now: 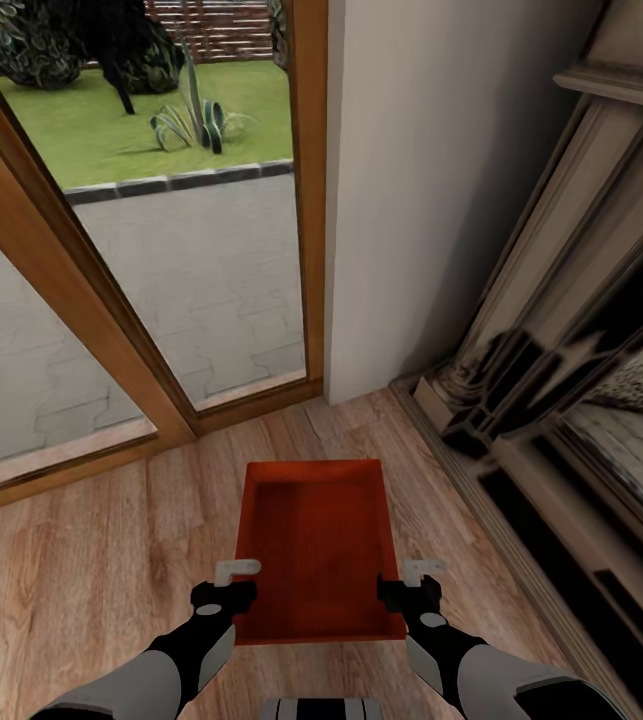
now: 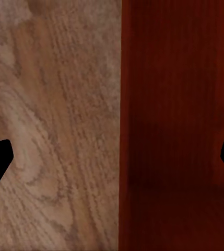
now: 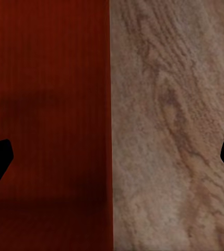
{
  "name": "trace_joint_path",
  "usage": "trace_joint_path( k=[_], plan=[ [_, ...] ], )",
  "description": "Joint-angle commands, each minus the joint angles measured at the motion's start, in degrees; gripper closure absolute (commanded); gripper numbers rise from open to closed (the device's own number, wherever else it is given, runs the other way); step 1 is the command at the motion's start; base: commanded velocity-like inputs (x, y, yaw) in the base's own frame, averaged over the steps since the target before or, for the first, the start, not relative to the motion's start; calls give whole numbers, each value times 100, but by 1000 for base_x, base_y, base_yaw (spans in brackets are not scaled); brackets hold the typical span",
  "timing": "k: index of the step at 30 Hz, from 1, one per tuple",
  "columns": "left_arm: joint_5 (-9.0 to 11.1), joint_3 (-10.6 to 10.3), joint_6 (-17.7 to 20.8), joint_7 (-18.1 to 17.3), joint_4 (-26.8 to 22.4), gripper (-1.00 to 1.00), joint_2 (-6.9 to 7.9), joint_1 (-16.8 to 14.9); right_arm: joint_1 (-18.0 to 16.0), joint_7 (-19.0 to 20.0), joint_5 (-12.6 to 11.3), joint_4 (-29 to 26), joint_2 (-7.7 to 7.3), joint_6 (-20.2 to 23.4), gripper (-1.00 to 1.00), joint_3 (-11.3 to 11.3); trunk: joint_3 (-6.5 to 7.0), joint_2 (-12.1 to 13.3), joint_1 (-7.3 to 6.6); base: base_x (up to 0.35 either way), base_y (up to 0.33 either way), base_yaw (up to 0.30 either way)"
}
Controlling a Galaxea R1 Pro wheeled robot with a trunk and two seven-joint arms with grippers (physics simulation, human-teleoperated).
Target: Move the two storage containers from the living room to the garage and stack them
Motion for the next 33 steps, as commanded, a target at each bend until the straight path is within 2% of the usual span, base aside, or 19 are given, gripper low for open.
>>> trace_joint_path(
  k=[1,15,24,33],
  plan=[
    [16,-35,-15,33,6,-100,0,-3,-4,-22,-30,9,2,-16,-100,47,-3,-1,-1,0,0,0],
    [71,11,-8,117,21,-100,-32,-3,-4,-20,-30,11,2,-16,-100,47,-3,-1,-1,0,0,0],
    [75,12,-13,118,16,-100,-35,-3,-4,-25,-30,11,2,-15,-100,47,-165,-362,197,0,0,0],
    [79,12,-10,121,15,-100,-26,-3,-4,-23,-30,13,2,-18,-100,47,-165,-362,197,0,0,0]
  ],
)
